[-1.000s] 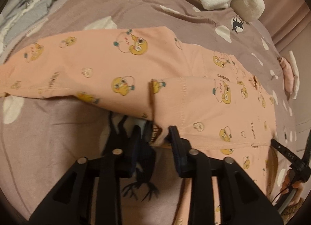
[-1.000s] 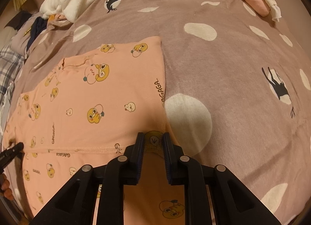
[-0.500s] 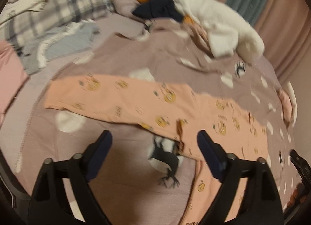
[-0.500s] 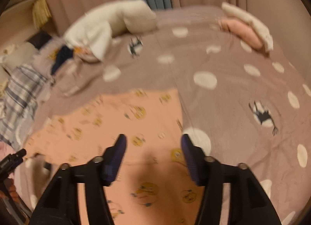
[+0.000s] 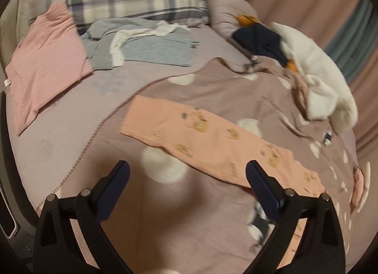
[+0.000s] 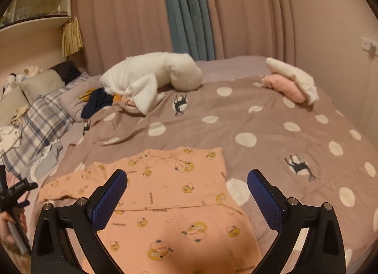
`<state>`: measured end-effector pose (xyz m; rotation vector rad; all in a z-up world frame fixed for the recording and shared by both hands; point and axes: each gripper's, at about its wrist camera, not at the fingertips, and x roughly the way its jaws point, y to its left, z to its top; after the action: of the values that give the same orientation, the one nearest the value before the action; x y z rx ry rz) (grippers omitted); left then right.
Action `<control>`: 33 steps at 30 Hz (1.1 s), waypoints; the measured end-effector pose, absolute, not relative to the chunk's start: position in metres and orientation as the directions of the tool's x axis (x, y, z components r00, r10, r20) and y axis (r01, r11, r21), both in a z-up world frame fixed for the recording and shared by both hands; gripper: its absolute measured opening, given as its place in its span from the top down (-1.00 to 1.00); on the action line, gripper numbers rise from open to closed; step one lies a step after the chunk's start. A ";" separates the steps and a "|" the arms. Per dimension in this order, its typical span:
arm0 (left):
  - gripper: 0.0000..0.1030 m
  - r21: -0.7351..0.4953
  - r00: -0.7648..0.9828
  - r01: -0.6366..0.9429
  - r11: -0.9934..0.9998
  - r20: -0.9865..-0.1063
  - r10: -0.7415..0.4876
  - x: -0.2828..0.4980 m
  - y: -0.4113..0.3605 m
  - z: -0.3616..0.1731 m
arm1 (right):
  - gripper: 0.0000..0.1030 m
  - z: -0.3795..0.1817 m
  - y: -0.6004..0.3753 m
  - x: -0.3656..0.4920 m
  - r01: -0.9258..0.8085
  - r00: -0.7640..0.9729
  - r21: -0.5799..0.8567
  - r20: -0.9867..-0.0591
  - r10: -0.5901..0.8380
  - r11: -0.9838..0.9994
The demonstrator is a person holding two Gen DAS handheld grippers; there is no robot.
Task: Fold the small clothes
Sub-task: 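Grasp the other sleeve cuff with the left gripper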
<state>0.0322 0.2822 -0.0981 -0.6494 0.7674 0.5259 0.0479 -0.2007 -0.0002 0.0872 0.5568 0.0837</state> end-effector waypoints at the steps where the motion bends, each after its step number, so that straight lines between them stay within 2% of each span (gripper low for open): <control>1: -0.90 -0.338 0.605 -0.653 0.678 -0.771 0.199 0.032 0.289 -0.103 | -0.96 0.000 -0.200 0.044 -0.056 0.847 0.107 -0.521 0.103 0.993; 8: -0.79 -0.357 0.581 -0.687 0.632 -0.792 0.184 0.040 0.322 -0.132 | -0.96 -0.010 -0.191 0.034 -0.043 0.832 0.100 -0.547 0.091 0.994; 13: -0.43 -0.406 0.567 -0.715 0.570 -0.813 0.133 0.054 0.350 -0.157 | -0.96 -0.017 -0.184 0.033 -0.059 0.815 0.109 -0.568 0.111 0.992; 17: -0.27 -0.410 0.584 -0.715 0.567 -0.795 0.162 0.058 0.357 -0.158 | -0.95 -0.022 -0.177 0.033 -0.071 0.801 0.101 -0.587 0.117 0.992; 20: 0.24 -0.433 0.599 -0.713 0.551 -0.785 0.158 0.061 0.363 -0.161 | -0.95 -0.025 -0.175 0.033 -0.074 0.794 0.103 -0.596 0.121 0.992; 22: 0.72 -0.465 0.618 -0.698 0.545 -0.775 0.131 0.064 0.366 -0.166 | -0.95 -0.026 -0.174 0.033 -0.076 0.791 0.109 -0.599 0.126 0.991; 23: 0.81 -0.480 0.626 -0.690 0.542 -0.772 0.113 0.065 0.367 -0.168 | -0.95 -0.026 -0.174 0.033 -0.075 0.790 0.108 -0.600 0.125 0.991; 25: 0.88 -0.490 0.632 -0.686 0.538 -0.767 0.108 0.067 0.367 -0.170 | -0.95 -0.027 -0.173 0.034 -0.075 0.791 0.111 -0.599 0.127 0.991; 33: 0.91 -0.502 0.674 -0.667 0.551 -0.721 0.159 0.065 0.357 -0.133 | -0.92 -0.026 -0.175 0.032 -0.065 0.790 0.126 -0.600 0.128 0.990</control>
<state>0.0649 0.3570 -0.1334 -0.8548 0.6723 0.5346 0.0321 -0.1751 -0.0259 0.1008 0.6521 0.1040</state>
